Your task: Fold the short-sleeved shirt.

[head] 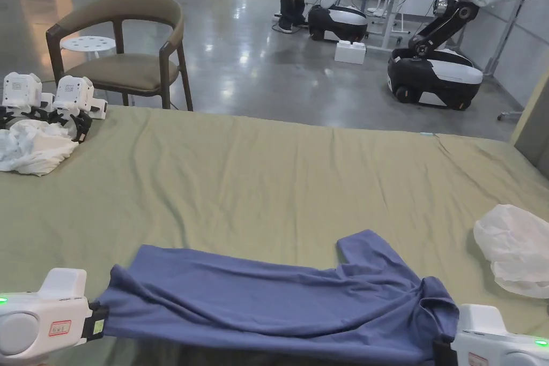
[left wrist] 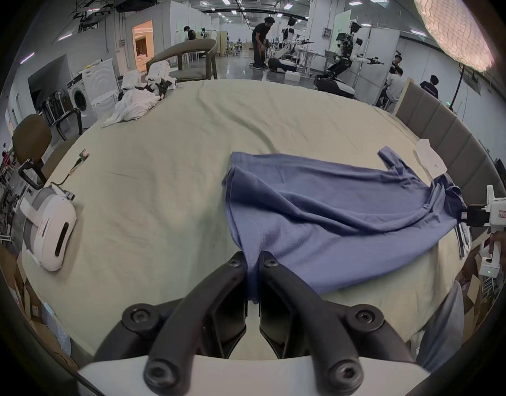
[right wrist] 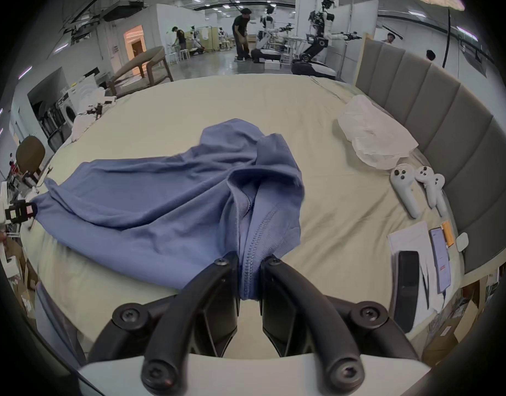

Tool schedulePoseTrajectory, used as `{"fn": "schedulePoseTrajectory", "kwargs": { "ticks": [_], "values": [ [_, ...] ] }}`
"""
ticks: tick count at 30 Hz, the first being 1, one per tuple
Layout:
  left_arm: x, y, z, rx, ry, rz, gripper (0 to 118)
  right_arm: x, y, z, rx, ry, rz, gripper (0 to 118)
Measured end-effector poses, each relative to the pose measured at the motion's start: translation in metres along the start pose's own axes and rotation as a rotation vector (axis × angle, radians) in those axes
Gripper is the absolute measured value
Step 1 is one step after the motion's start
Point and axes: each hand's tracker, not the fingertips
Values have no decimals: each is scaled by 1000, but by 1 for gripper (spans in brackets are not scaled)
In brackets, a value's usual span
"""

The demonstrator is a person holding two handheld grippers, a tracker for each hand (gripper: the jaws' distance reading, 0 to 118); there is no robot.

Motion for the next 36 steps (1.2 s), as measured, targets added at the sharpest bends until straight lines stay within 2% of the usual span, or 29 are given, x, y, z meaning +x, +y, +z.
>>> {"fn": "schedulePoseTrajectory", "kwargs": {
  "ticks": [3, 9, 12, 16, 19, 20, 22, 23, 25, 27, 30, 33, 36],
  "values": [
    [-1, -26, 17, -26, -13, 0, 2, 0, -27, 21, -37, 4, 30, 11],
    [0, -103, 25, -177, -15, 6, 2, -2, -109, 26, -164, -14, 35, 11],
    [-2, -133, 14, -240, 1, 29, 2, -4, -140, 15, -213, -22, 14, 11],
    [-1, -145, 4, -238, 16, 49, 2, -6, -153, 3, -200, -25, -8, 13],
    [0, -140, 2, -246, 23, 47, 3, -10, -148, 3, -206, -43, 2, 24],
    [-1, -138, 3, -247, 22, 45, 6, -9, -147, 3, -203, -50, 7, 35],
    [-1, -134, 8, -241, 22, 47, 20, -11, -144, 13, -212, -110, 30, 56],
    [0, -131, 12, -228, 20, 44, 35, -13, -141, 20, -219, -142, 35, 63],
    [3, -124, 23, -163, 59, 7, 53, -15, -134, 39, -163, -138, 33, 66],
    [7, -113, 34, -67, 41, -1, 54, -21, -124, 57, -65, -143, 20, 67],
    [17, -93, 47, 82, 14, 7, 54, -38, -105, 76, 94, -154, 4, 75],
    [29, -74, 53, 241, 28, -17, 54, -58, -86, 81, 285, -84, -8, 75],
    [48, -55, 58, 377, 80, -58, 54, -79, -63, 76, 413, -65, -20, 75]
  ]
}}
